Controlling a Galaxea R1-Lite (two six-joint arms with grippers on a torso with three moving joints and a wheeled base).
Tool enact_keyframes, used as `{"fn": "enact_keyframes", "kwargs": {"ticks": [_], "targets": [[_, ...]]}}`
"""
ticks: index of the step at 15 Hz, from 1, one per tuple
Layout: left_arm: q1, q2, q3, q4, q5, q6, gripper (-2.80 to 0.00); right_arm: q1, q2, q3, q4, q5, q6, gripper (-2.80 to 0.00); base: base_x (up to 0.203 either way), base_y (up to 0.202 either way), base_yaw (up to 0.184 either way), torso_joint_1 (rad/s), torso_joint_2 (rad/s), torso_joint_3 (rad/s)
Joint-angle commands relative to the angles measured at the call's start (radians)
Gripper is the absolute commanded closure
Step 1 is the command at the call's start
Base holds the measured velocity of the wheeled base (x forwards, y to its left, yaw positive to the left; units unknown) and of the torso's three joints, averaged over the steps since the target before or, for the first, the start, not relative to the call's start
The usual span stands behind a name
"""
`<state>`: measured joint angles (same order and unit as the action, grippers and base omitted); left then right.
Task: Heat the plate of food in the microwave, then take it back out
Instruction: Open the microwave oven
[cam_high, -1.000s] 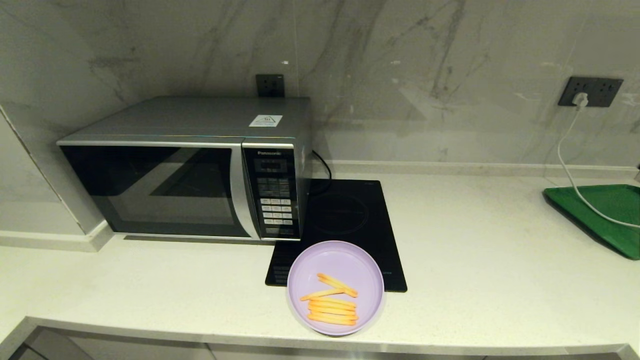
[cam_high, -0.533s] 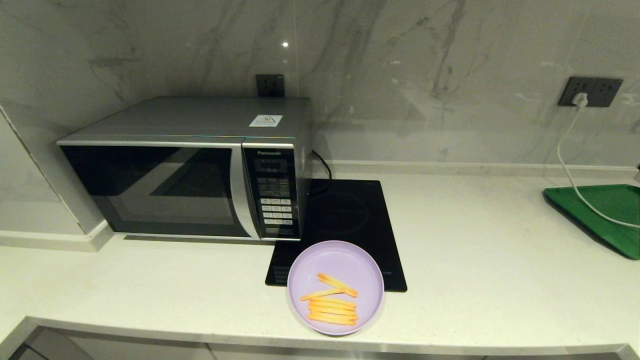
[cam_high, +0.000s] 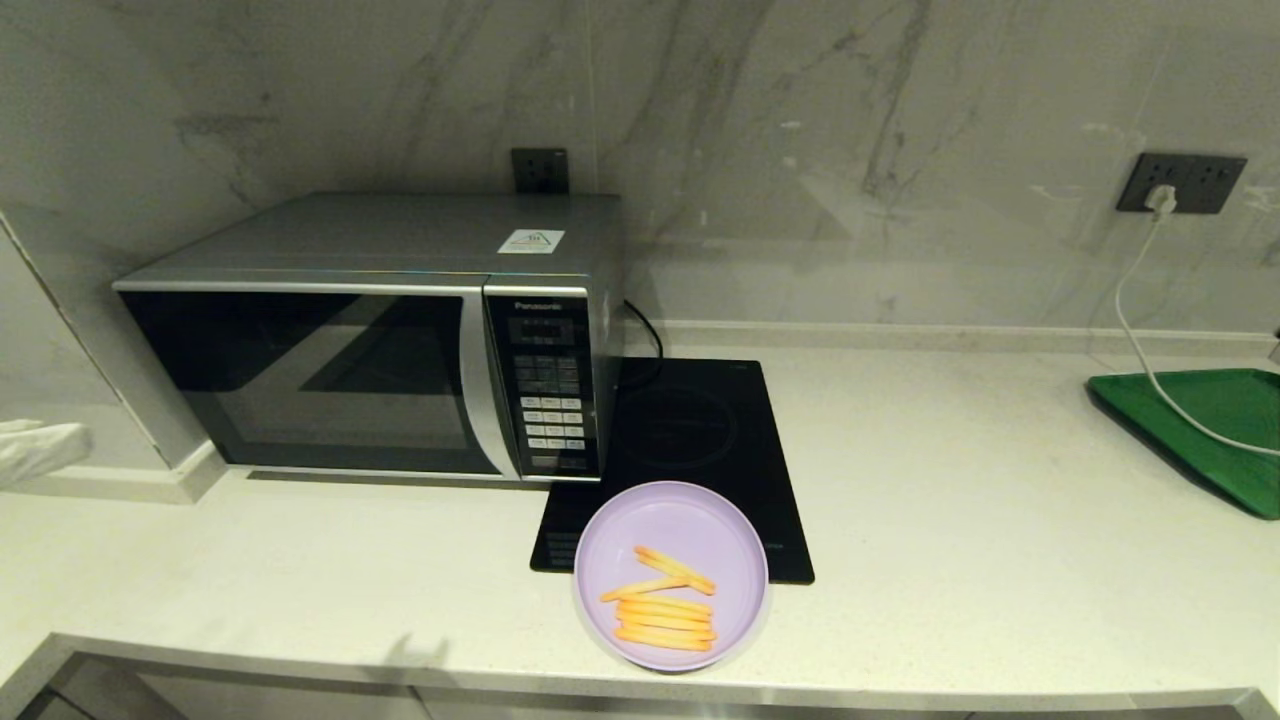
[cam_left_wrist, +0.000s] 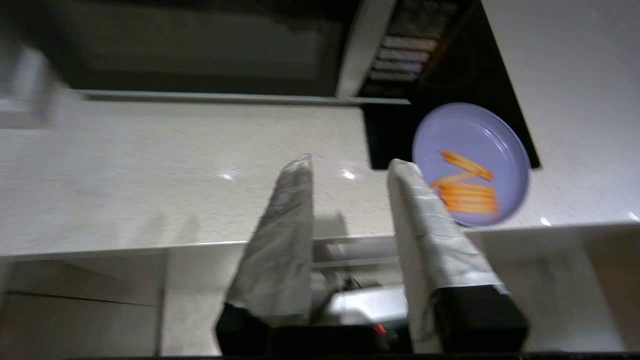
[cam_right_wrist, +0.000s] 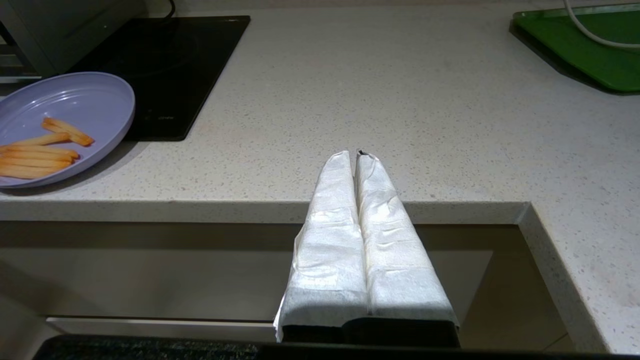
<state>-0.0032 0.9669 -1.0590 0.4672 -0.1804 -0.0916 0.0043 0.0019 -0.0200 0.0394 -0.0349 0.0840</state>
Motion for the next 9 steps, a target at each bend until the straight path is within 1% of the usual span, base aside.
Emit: {"fn": "enact_keyframes", "kwargs": {"ticks": [1, 2, 3, 4, 5, 6, 7, 8, 9], "targets": [[0.016, 0.282, -0.093, 0.035, -0.25, -0.007, -2.8, 0.0, 0.0, 0.0, 0.001, 0.0, 0.0, 0.0, 0.0, 0.0, 0.0, 0.0, 0.0, 0.0], [0.031, 0.331, -0.112, 0.046, -0.366, -0.008, -2.8, 0.0, 0.0, 0.0, 0.001, 0.0, 0.0, 0.0, 0.0, 0.0, 0.0, 0.0, 0.0, 0.0], [0.038, 0.356, -0.125, 0.052, -0.435, -0.008, -2.8, 0.0, 0.0, 0.0, 0.001, 0.0, 0.0, 0.0, 0.0, 0.0, 0.0, 0.0, 0.0, 0.0], [0.04, 0.375, -0.13, 0.051, -0.488, -0.005, -2.8, 0.001, 0.0, 0.0, 0.001, 0.0, 0.0, 0.0, 0.0, 0.0, 0.0, 0.0, 0.0, 0.0], [0.059, 0.407, -0.135, 0.037, -0.52, 0.016, -2.8, 0.0, 0.0, 0.0, 0.001, 0.0, 0.0, 0.0, 0.0, 0.0, 0.0, 0.0, 0.0, 0.0], [0.096, 0.443, -0.136, 0.008, -0.538, 0.084, -2.8, 0.0, 0.0, 0.0, 0.001, 0.0, 0.0, 0.0, 0.0, 0.0, 0.0, 0.0, 0.0, 0.0], [0.11, 0.458, -0.124, -0.008, -0.56, 0.178, -2.8, 0.0, 0.0, 0.0, 0.001, 0.0, 0.0, 0.0, 0.0, 0.0, 0.0, 0.0, 0.0, 0.0], [0.123, 0.472, -0.103, -0.016, -0.616, 0.244, -2.8, 0.0, 0.0, 0.0, 0.001, 0.0, 0.0, 0.0, 0.0, 0.0, 0.0, 0.0, 0.0, 0.0], [0.131, 0.493, -0.096, -0.021, -0.701, 0.273, -2.8, 0.0, 0.0, 0.0, 0.001, 0.0, 0.0, 0.0, 0.0, 0.0, 0.0, 0.0, 0.0, 0.0]]}}
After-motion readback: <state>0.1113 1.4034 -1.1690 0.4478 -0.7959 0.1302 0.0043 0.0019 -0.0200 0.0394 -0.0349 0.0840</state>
